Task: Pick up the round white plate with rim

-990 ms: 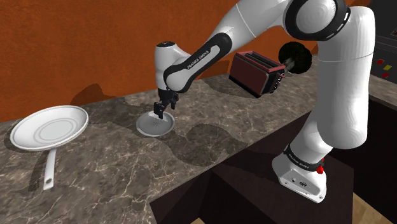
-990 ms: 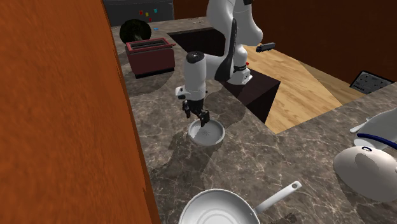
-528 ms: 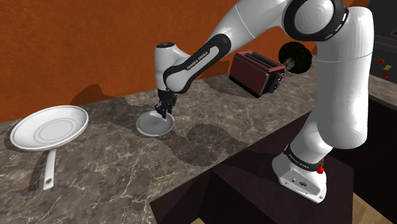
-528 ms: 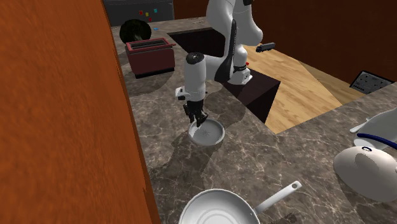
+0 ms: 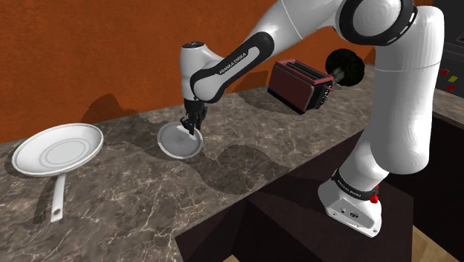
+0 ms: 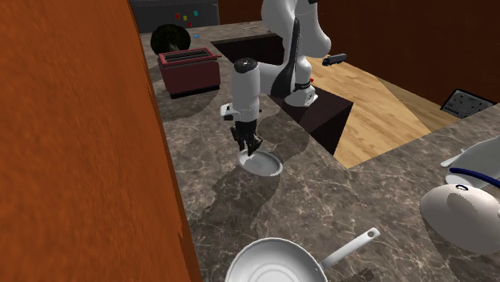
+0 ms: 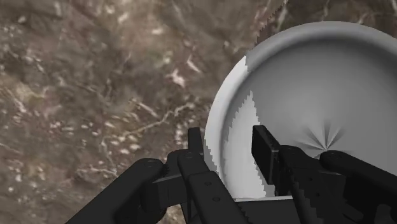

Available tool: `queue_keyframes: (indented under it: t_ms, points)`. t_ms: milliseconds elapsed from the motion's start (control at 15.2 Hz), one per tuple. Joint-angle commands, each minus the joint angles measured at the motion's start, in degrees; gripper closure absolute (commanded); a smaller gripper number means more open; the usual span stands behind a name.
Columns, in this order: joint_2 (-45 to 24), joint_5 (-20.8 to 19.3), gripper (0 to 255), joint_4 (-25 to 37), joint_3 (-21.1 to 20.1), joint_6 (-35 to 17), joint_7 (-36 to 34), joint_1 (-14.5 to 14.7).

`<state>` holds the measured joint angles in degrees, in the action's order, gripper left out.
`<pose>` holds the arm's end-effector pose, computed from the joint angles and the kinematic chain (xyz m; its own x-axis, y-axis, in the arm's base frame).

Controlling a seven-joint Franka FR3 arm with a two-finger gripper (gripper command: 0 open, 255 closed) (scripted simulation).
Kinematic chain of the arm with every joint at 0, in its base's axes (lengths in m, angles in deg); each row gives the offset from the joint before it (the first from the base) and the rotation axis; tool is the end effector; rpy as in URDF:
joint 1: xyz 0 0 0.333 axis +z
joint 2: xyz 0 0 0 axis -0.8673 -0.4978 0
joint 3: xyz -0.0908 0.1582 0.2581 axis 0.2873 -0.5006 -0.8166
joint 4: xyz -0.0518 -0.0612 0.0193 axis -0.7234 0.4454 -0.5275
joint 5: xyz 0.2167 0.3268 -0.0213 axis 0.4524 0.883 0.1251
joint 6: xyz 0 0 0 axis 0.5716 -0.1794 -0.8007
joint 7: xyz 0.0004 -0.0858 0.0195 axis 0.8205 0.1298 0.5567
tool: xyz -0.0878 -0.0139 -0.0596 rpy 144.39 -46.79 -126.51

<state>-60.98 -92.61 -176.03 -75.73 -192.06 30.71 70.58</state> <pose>0.5884 0.2088 0.2578 0.9882 0.1529 0.0031 0.1529 -0.9882 0.0079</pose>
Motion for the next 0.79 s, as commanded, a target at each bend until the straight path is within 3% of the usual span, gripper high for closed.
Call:
queue_keyframes:
  t_ms: [0,726]
  points:
    - [1.09,0.26,255,-0.10,-0.15,0.98,0.20,-0.15]
    - [5.38,1.43,255,1.31,-0.73,6.61,0.99,-0.55]
